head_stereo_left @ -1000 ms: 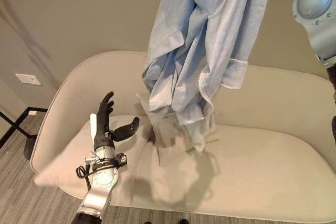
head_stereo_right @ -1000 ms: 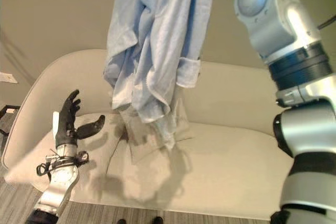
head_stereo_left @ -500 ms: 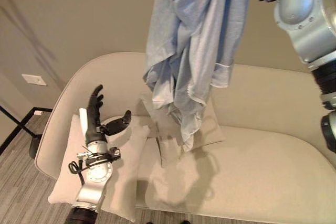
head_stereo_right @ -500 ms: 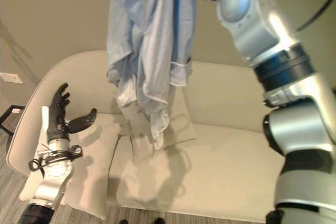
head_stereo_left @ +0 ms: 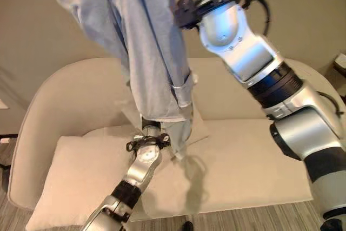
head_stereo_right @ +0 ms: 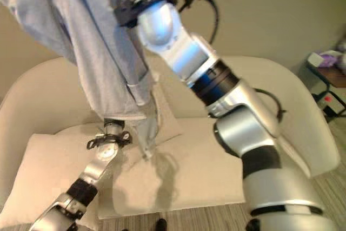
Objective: Hang the clothes on the sofa on the clothes rack.
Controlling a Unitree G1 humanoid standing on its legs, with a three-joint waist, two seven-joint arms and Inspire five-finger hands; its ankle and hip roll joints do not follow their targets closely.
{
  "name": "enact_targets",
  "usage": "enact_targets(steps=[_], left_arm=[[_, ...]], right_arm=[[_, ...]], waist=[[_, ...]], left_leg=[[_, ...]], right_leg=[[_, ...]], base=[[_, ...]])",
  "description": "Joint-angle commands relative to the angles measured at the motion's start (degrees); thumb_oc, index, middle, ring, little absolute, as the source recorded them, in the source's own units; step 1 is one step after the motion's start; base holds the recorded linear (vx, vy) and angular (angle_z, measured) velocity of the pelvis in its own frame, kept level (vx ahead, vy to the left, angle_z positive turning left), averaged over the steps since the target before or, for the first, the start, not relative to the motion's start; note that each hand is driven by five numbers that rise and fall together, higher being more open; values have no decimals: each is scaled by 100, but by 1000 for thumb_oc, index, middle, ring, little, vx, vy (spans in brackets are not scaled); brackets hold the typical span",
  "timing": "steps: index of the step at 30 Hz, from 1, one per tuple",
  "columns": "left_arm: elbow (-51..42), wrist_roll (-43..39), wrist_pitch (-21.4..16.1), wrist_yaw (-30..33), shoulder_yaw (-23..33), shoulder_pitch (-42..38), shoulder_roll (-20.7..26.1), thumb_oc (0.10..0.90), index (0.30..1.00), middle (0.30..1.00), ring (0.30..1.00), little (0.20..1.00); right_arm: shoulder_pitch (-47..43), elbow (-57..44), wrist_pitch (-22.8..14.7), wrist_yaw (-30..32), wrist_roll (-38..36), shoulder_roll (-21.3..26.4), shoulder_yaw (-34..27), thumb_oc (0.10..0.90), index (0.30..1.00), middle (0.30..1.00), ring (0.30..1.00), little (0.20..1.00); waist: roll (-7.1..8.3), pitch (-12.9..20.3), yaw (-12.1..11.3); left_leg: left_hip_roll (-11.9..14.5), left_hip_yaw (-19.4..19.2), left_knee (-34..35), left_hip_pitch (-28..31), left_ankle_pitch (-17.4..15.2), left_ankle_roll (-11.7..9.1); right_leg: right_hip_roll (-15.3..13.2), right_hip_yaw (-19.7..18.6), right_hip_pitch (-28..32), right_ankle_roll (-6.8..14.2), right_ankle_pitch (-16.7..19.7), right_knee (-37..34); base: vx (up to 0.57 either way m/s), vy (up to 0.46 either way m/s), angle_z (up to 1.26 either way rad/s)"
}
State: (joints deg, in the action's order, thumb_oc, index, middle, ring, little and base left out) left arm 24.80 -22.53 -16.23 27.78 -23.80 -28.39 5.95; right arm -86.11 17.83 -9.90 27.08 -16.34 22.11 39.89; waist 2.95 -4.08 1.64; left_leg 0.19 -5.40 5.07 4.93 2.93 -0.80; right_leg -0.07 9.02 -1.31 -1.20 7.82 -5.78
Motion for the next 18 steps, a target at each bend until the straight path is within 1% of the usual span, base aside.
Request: enact_targets(steps=[1,2,3,8,9,12,14,15,16,17,18], left_arm=[[230,64,-549,135,-82,-846,-87,800,900,900,900,900],[304,96,-527,178,-58,-898,-122,800,900,900,900,900],[425,188,-463,281,0,-924,-127,400,300,300,300,300],[419,152,-507,357,176,-813,-107,400,300,300,300,300],[230,85,-553,480,430,-604,-6,400,300,300,300,300],[-215,85,-614,564,781,-255,164,400,300,300,300,300],[-603,162,-661,626,1075,79,324,400,300,300,300,300],[-769,193,-664,636,1183,224,382,400,300,300,300,300],[-789,197,-653,638,1182,240,384,400,300,300,300,300],[-936,240,-676,655,1328,393,442,400,300,300,300,300],[-1400,333,-697,644,1659,873,600,400,300,300,300,300]], right_arm=[[-715,118,-664,40,-706,134,-359,400,300,300,300,300],[-700,49,-707,-16,-865,84,-318,400,300,300,300,300],[-682,-33,-792,-108,-1128,80,-236,400,300,300,300,300],[-662,-30,-844,-171,-1363,161,-172,400,300,300,300,300],[-624,5,-834,-142,-1434,354,-204,400,300,300,300,300],[-546,-5,-817,-104,-1429,590,-295,400,300,300,300,300],[-462,-34,-803,-111,-1393,836,-391,400,300,300,300,300],[-442,-49,-791,-110,-1371,963,-423,400,300,300,300,300],[-435,-53,-790,-111,-1371,963,-426,400,300,300,300,300],[-401,-69,-789,-116,-1346,1106,-474,400,300,300,300,300],[-263,-151,-790,-143,-1315,1464,-596,400,300,300,300,300]], waist=[[142,703,-157],[138,705,-123],[118,712,-48],[96,720,3],[89,708,20],[89,706,-5],[93,694,-61],[96,689,-82],[98,693,-80],[94,677,-107],[98,641,-184]], left_leg=[[82,80,-7,-12,-494,-203],[87,49,-7,-4,-497,-206],[97,-10,-7,13,-501,-211],[120,-95,-7,24,-512,-217],[131,-131,-7,31,-505,-224],[142,-148,-7,23,-505,-229],[146,-133,-7,11,-498,-236],[148,-119,-7,4,-493,-240],[148,-117,-7,4,-493,-240],[151,-106,-7,-8,-487,-244],[159,-73,-7,-36,-468,-253]], right_leg=[[-334,-79,728,603,-868,78],[-333,-103,719,604,-859,78],[-326,-163,698,605,-841,78],[-307,-237,664,607,-820,78],[-287,-265,646,610,-813,78],[-273,-273,629,608,-823,78],[-260,-248,627,603,-835,78],[-258,-230,625,602,-839,78],[-258,-228,626,601,-839,78],[-257,-218,622,602,-842,78],[-250,-185,612,603,-846,78]], base=[[6,-3,-20],[16,2,-12],[14,3,-8],[9,-8,-15],[4,-27,-8],[14,-33,-11],[24,-36,-11],[11,-22,-7],[0,0,0],[11,-31,4],[14,-44,1]])
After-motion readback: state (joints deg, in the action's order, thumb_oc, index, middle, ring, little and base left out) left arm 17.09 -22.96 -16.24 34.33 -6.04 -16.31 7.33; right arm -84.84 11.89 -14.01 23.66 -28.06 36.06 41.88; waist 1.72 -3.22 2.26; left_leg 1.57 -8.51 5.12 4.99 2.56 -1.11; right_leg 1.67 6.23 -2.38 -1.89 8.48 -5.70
